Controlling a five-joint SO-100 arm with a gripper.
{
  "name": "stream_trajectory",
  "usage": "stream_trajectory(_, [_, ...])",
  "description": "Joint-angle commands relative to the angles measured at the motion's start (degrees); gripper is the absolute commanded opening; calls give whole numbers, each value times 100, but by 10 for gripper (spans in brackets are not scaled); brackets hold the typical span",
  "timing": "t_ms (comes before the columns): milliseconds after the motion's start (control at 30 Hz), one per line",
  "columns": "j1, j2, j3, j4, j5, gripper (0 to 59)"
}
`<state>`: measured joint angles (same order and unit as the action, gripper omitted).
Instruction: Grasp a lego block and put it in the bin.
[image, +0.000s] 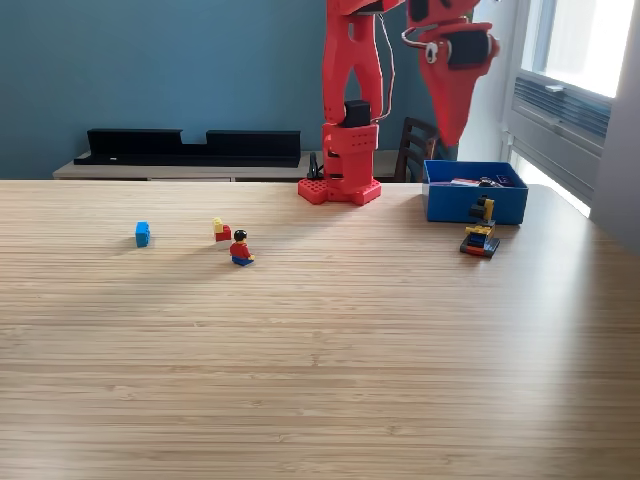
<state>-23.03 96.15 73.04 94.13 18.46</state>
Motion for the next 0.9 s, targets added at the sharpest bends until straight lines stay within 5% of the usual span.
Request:
stream_trajectory(33, [703, 510, -352, 35, -220, 1])
stream_trajectory(700, [853, 510, 457, -738, -387, 1])
stream_trajectory(900, [914, 510, 844, -1125, -870, 0])
